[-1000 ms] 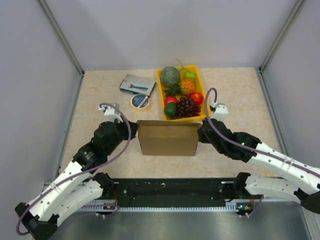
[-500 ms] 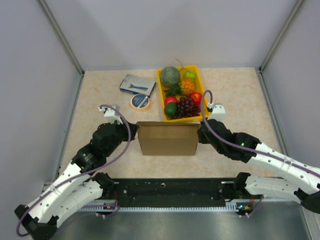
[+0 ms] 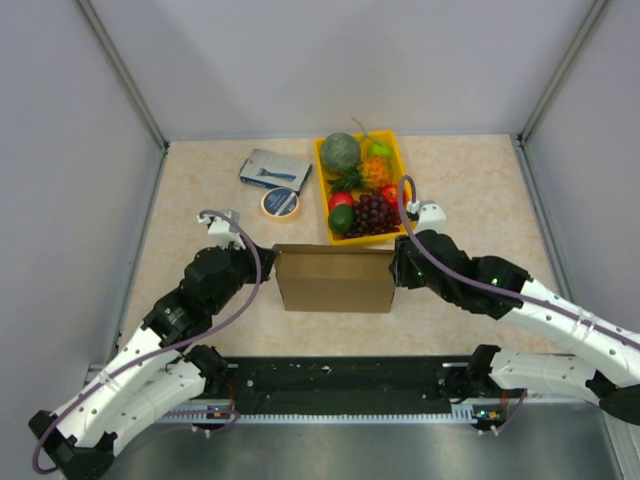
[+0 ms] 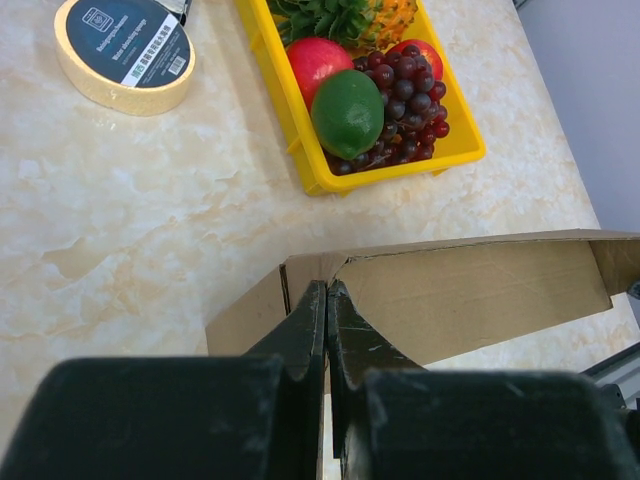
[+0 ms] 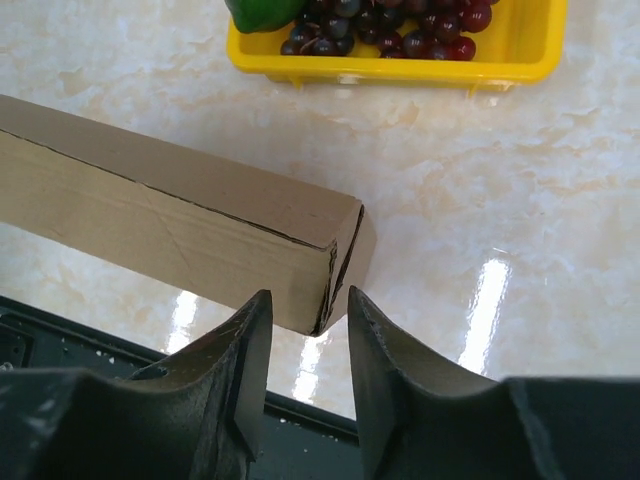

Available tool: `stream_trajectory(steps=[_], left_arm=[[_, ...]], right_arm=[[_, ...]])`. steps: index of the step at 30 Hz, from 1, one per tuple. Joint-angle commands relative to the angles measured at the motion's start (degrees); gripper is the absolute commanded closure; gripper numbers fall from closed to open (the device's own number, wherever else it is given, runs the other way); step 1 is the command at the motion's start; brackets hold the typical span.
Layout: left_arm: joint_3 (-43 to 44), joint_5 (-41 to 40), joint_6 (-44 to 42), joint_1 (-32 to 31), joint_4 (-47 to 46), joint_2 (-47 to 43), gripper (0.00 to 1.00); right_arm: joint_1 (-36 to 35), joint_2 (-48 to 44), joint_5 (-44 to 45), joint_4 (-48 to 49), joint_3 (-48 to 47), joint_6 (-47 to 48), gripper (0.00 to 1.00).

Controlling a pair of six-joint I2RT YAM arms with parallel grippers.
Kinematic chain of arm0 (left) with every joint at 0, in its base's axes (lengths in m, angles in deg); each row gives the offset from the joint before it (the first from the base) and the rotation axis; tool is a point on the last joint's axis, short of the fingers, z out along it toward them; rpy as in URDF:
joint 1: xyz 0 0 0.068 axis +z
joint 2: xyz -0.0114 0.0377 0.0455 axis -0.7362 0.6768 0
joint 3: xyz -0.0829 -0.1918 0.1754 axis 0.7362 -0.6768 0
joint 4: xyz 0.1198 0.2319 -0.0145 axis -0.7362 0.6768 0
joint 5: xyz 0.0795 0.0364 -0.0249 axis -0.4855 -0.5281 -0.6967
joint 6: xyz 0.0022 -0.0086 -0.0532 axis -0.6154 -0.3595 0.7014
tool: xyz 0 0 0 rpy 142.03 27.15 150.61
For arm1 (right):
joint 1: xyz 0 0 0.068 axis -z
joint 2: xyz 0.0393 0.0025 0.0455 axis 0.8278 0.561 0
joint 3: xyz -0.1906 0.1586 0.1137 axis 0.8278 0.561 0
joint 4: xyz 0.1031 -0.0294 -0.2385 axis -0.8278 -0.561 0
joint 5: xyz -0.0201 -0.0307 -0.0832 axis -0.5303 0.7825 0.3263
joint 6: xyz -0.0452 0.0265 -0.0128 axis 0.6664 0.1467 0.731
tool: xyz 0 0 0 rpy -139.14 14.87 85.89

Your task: Fold the paper box

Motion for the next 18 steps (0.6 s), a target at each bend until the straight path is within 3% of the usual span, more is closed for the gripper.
stream_trajectory(steps=[1,7,14,18], left_arm=[[-3.3,1.4,-0.4,-0.3,11.9,0.3,1.0],[-4.2,1.0,0.8,-0.4,11.9,-0.6,1.0],[-6.9,0.4,3.2,-0.4,11.2,-3.1,1.0],[-7.4,1.1,4.5,-0.6,11.0,-2.9,1.0]], right_arm=[[-1.0,1.4,-0.3,-5.0,-6.2,2.5,0.64],[-1.0,2.8,1.9,-5.1,-5.1,2.3,0.72],[-1.0,4.7,3.2,-3.1,-2.7,2.0,0.98],[-1.0,4.7,1.8,-1.0,-0.6,1.4,1.0]])
